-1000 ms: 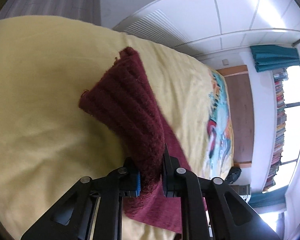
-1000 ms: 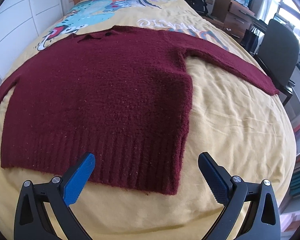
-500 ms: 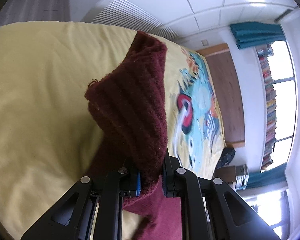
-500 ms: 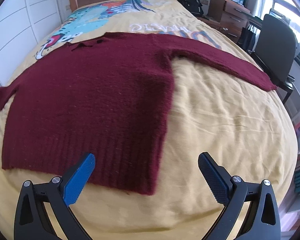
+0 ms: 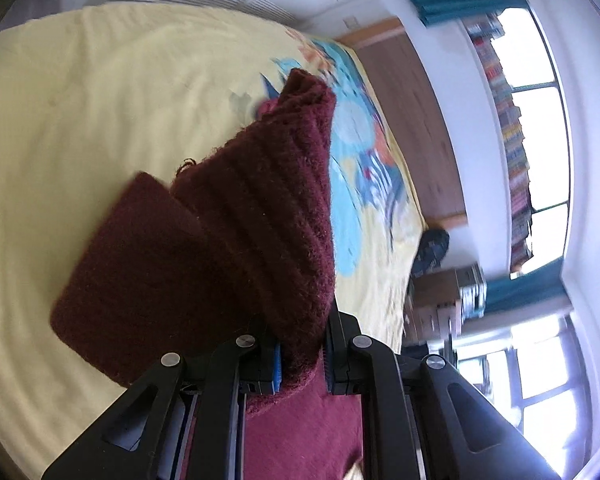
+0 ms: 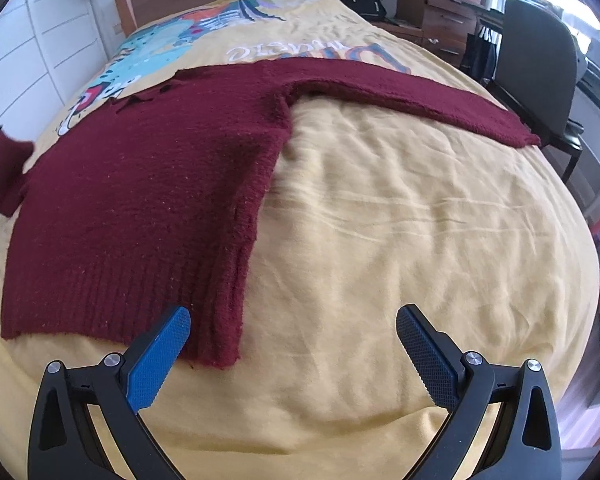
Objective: Fold small clothes
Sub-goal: 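Carry the held sleeve with the left tool across the sweater body, then lower the sleeve onto the sweater body and open the left tool, then move the right tool to the cuff of the other sweater sleeve, then close the right tool on the sleeve cuff and lift it, then carry the held sleeve with the right tool across the sweater body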
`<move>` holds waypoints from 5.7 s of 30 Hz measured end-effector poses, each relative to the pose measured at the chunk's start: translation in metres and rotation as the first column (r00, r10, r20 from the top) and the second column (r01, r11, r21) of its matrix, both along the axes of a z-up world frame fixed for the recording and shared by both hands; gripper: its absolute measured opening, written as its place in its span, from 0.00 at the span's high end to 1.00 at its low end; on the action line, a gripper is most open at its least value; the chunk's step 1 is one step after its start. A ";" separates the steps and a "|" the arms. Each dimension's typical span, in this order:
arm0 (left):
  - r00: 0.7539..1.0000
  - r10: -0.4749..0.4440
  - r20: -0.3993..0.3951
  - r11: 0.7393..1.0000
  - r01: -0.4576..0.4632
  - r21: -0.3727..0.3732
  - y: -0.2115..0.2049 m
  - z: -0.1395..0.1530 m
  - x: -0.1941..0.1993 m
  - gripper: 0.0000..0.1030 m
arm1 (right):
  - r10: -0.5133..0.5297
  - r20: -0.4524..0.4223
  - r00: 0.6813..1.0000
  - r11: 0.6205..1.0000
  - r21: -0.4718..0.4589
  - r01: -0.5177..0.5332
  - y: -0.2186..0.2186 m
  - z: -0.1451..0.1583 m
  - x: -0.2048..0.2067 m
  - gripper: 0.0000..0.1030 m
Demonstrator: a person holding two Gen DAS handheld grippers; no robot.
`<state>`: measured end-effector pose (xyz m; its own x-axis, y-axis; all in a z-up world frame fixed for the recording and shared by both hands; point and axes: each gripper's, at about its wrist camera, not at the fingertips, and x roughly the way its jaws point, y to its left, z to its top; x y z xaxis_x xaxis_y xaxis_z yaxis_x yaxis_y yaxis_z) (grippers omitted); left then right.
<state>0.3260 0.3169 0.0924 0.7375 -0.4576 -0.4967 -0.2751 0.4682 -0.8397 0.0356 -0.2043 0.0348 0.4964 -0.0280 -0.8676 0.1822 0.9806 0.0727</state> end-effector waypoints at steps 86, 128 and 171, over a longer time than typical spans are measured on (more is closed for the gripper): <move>0.772 -0.538 -0.339 0.488 0.613 0.621 -0.390 -0.060 -0.041 0.59 | -0.113 0.027 0.993 0.982 0.153 0.108 -0.061 0.001 -0.014 0.00; 0.862 -0.209 -0.462 0.527 0.497 0.689 -0.234 -0.080 -0.147 0.59 | -0.651 0.038 0.758 0.661 0.521 0.540 -0.390 -0.053 0.129 0.38; 0.902 -0.200 -0.382 0.629 0.417 0.657 -0.151 -0.054 -0.191 0.59 | -0.086 0.095 0.992 0.798 0.603 0.011 -0.102 0.043 0.290 0.89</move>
<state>0.1352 0.1655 0.0381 0.4207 -0.0617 -0.9051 -0.1443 0.9804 -0.1339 0.3258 -0.3062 0.0783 0.6030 0.4530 -0.6567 0.1825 0.7230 0.6663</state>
